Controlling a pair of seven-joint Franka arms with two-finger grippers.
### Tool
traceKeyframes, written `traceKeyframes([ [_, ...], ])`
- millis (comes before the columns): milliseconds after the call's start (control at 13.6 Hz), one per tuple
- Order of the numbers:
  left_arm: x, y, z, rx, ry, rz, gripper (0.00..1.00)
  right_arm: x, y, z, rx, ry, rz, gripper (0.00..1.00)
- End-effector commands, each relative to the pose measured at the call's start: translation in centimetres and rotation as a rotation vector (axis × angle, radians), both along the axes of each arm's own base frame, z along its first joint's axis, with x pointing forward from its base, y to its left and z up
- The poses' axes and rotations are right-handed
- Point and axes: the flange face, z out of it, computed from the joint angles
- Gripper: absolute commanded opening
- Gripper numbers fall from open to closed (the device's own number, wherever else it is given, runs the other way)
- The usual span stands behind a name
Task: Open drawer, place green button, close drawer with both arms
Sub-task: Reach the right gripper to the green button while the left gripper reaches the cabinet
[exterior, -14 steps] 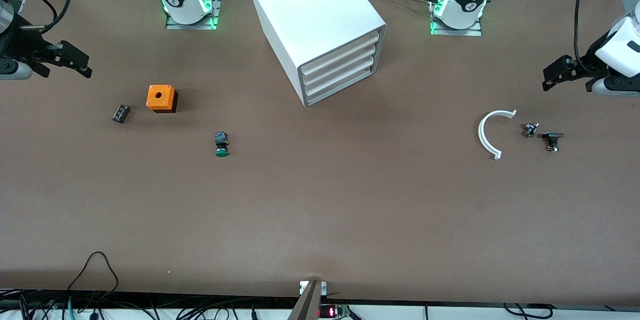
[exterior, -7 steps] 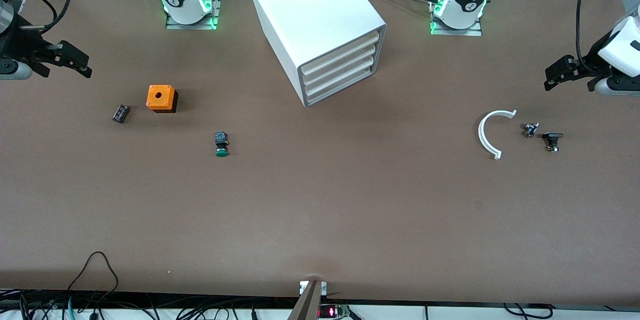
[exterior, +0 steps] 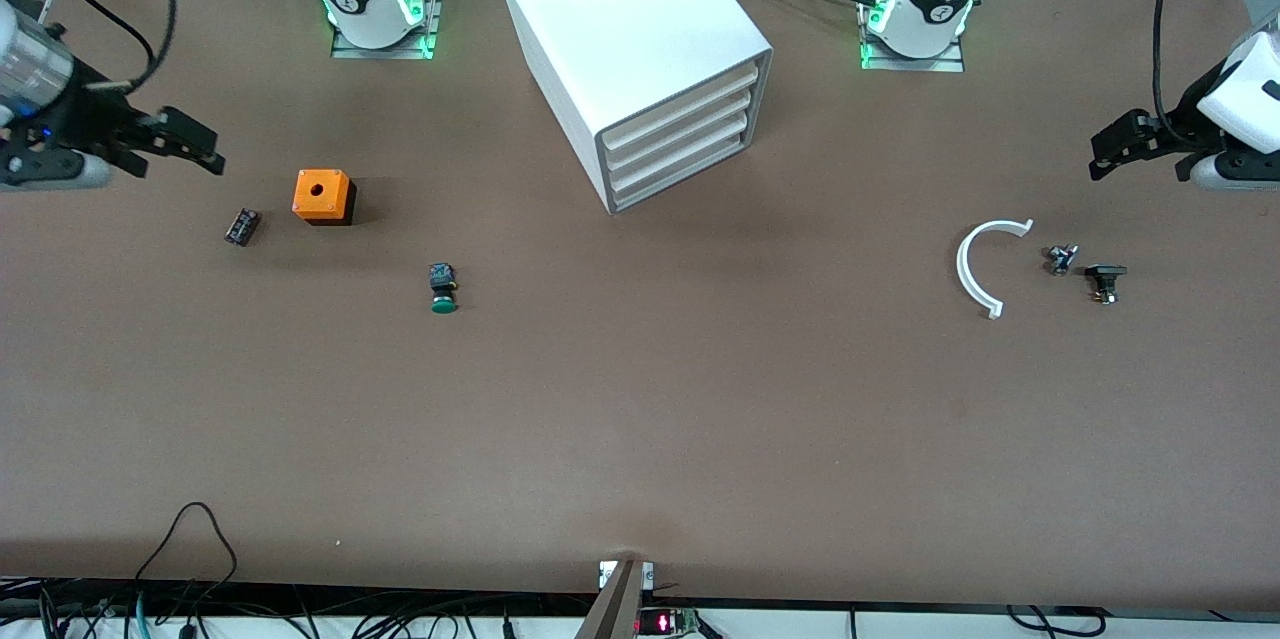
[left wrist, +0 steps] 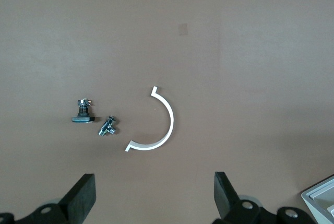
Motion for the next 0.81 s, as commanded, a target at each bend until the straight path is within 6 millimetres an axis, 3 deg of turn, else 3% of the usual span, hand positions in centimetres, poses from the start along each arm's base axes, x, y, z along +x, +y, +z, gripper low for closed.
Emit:
traceKeyframes([
  [0, 0.1, 0.0, 0.4, 0.009, 0.029, -0.01, 1.0, 2.7, 4.2, -1.1, 0.002, 0.01, 0.068, 1.0],
  [368, 1.2, -1.4, -2.0, -0.01, 0.067, -0.032, 1.0, 4.2, 11.5, -3.5, 0.004, -0.019, 0.177, 1.0],
  [516, 2.0, -2.1, -4.7, -0.056, 0.11, -0.029, 1.0, 4.6, 13.0, -5.1, 0.001, -0.024, 0.196, 1.0],
  [737, 3.2, -5.9, -9.6, -0.09, 0.159, -0.081, 1.0, 5.5, 14.1, -8.3, -0.008, -0.005, 0.197, 1.0],
])
